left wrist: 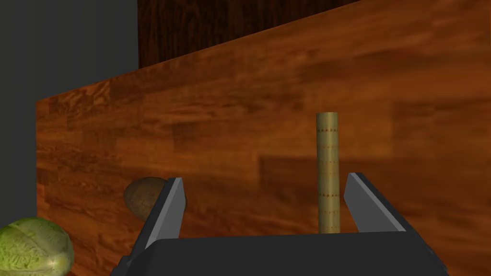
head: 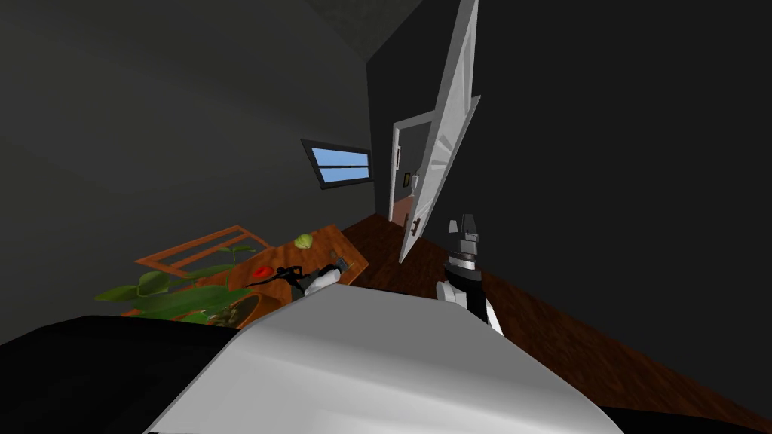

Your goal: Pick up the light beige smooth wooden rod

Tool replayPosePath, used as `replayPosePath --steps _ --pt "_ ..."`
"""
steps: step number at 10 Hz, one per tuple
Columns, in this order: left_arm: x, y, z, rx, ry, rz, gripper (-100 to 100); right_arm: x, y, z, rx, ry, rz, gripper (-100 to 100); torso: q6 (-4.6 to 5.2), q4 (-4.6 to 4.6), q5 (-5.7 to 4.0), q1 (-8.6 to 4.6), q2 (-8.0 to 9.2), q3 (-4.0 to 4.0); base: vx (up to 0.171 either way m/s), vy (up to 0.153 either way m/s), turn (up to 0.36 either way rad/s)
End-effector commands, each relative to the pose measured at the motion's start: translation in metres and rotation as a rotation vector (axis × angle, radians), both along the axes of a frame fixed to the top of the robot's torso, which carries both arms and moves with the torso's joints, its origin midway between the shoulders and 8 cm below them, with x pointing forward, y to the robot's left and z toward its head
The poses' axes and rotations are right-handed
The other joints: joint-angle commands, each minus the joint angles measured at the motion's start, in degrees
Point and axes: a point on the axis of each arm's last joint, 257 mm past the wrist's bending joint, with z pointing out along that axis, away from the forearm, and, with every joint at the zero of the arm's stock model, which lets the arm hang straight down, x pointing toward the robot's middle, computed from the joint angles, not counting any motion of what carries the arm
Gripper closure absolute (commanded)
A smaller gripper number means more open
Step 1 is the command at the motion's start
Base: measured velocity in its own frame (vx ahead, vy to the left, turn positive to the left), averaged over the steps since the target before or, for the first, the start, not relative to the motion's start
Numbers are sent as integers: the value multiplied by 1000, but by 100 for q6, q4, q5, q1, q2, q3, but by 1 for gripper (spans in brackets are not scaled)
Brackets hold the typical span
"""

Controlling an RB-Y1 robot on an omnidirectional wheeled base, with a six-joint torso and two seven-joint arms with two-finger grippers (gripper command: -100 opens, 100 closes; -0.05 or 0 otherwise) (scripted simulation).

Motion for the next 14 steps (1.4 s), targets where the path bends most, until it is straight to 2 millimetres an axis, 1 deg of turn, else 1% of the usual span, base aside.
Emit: replayPosePath --steps 1,4,5,6,8,11,14 --pt "-7 3 -11 -39 34 31 -100 0 0 0 0 0 0 0 0 0 0 0 0 0 -24 40 -193" --pt "-27 8 -31 -74 99 70 -100 0 0 0 0 0 0 0 4 1 0 1 1 1 -19 39 -143" --pt "-29 11 -35 -103 118 96 -100 0 0 0 0 0 0 0 -1 0 0 -1 0 0 -19 34 -158" --pt "-37 11 -41 -105 136 102 -100 0 0 0 0 0 0 0 3 1 0 -2 0 0 -18 31 -113" --pt "-39 14 -45 -132 154 127 -100 0 0 0 0 0 0 0 -2 -1 -2 -8 -3 -2 -11 17 -78" --pt "-69 21 -66 -185 241 196 -100 0 0 0 0 0 0 0 1 0 -1 -4 -1 0 -20 32 -177" --pt "-87 26 -76 -226 294 250 -100 0 0 0 0 0 0 0 0 2 1 5 6 4 -36 48 -166"
